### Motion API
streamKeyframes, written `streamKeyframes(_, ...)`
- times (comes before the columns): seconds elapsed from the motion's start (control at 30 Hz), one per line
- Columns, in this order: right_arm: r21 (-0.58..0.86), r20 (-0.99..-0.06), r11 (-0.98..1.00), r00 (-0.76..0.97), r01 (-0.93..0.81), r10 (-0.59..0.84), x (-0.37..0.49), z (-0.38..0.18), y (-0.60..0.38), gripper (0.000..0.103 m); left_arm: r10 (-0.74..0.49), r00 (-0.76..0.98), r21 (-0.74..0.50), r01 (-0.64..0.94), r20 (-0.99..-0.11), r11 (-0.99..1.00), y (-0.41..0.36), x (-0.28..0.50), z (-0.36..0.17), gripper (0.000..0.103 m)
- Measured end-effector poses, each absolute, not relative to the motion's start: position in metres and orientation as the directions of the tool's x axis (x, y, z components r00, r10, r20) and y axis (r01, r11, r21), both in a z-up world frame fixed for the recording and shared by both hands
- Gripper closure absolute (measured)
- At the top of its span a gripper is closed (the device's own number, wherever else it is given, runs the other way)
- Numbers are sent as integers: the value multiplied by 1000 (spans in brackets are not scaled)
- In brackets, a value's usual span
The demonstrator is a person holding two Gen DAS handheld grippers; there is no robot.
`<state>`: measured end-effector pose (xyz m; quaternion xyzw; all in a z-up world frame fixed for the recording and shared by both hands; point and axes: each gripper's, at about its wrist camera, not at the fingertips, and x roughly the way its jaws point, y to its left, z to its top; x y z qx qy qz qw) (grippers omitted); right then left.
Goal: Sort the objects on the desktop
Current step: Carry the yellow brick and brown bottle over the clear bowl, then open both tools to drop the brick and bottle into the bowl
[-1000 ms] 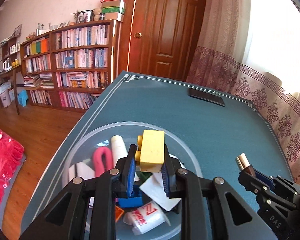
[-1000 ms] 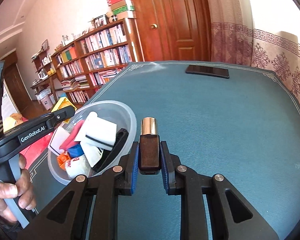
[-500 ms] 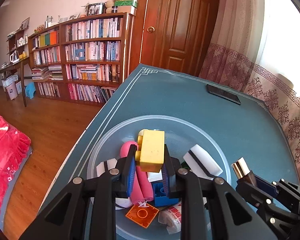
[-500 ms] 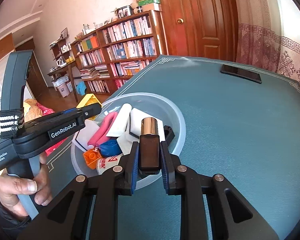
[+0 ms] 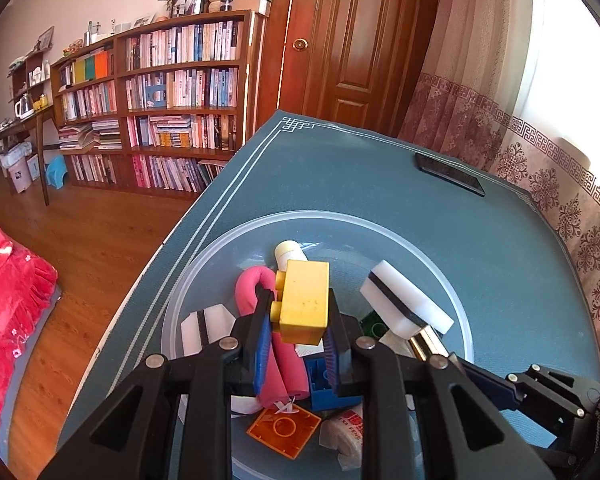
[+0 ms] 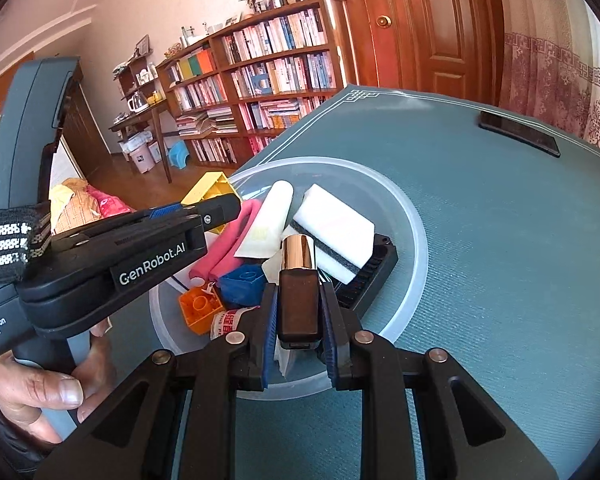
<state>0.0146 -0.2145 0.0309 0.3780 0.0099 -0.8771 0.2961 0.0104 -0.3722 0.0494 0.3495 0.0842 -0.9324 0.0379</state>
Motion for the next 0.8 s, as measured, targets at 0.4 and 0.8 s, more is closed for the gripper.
streamKeyframes(0.4,206,-671,-830,-542,518,-505,2,27,-219,81,2,-736,-128,114,-677,-985,-370,6,41,77)
streamKeyframes(0.8,199,-675,-834,-545,514,-497,5,28,-215,81,-7,-748,-110,106,-664,-988,-363,8,45,45)
